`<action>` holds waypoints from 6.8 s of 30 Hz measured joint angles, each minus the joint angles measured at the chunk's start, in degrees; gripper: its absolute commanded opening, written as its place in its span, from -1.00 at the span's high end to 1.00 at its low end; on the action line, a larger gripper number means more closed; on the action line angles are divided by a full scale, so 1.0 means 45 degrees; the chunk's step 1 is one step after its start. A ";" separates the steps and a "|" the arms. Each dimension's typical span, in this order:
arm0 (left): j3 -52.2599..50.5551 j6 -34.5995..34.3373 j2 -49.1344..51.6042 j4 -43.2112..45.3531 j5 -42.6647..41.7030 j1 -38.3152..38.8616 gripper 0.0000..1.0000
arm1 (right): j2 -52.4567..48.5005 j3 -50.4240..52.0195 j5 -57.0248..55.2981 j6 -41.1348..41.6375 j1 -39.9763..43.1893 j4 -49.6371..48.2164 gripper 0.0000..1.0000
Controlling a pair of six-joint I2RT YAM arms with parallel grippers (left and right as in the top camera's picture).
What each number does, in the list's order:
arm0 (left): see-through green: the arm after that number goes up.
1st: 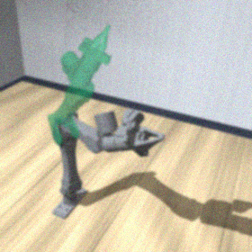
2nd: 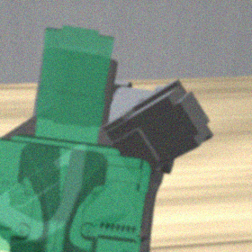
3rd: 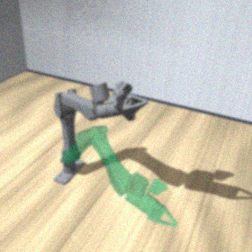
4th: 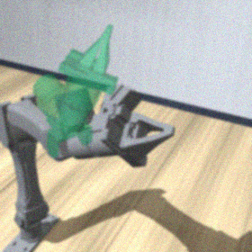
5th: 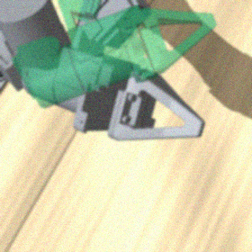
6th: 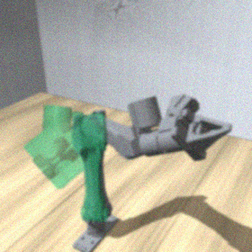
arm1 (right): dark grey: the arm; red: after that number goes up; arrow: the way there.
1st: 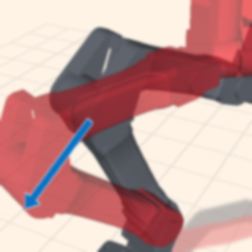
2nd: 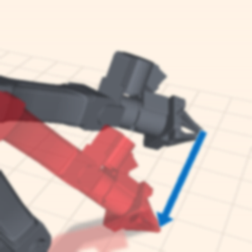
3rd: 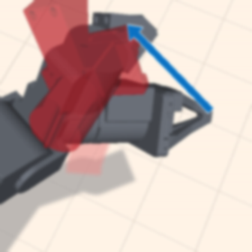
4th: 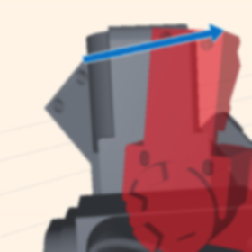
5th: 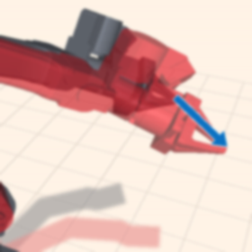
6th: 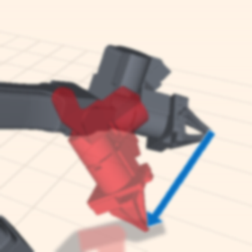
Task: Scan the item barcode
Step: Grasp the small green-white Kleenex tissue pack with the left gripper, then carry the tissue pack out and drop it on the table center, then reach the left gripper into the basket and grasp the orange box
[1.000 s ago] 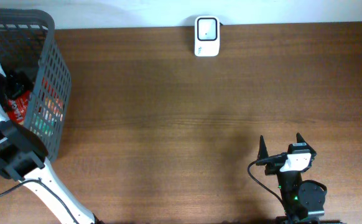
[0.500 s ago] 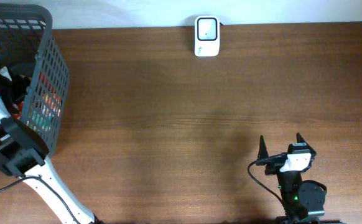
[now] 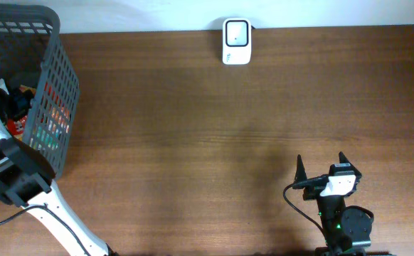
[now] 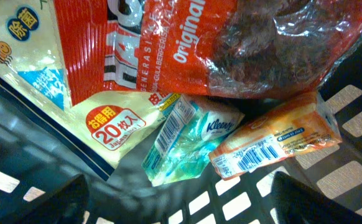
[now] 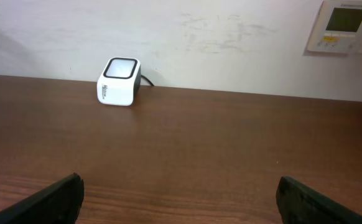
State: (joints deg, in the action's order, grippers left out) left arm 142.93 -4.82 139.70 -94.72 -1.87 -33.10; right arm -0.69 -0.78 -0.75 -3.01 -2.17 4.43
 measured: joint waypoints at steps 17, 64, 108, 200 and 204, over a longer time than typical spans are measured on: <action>-0.3376 0.0359 -0.0214 0.4473 0.0083 -0.0005 -0.67 | 0.0000 0.0000 0.0000 -0.0010 0.0000 0.0000 -0.97; -0.6543 0.2127 -0.1783 0.5217 -0.1982 -0.0024 0.66 | 0.0000 0.0000 0.0000 -0.0010 0.0000 0.0000 -0.97; 0.3468 0.1049 -0.4668 -0.0311 -0.5289 0.6693 1.00 | 0.0000 0.0000 0.0000 -0.0005 0.0000 0.0000 -0.97; -0.3813 0.1987 0.0083 0.5552 -0.2346 0.1069 0.97 | 0.0000 0.0000 0.0000 -0.0005 0.0000 0.0000 -0.97; -0.3648 0.2030 0.0102 0.5299 -0.2584 0.1117 1.00 | 0.0000 0.0000 0.0000 0.0000 0.0000 0.0000 -0.97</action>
State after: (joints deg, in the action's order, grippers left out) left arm 126.52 4.32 140.16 -70.87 -13.50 -28.08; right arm -0.69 -0.78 -0.75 -3.01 -2.17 4.43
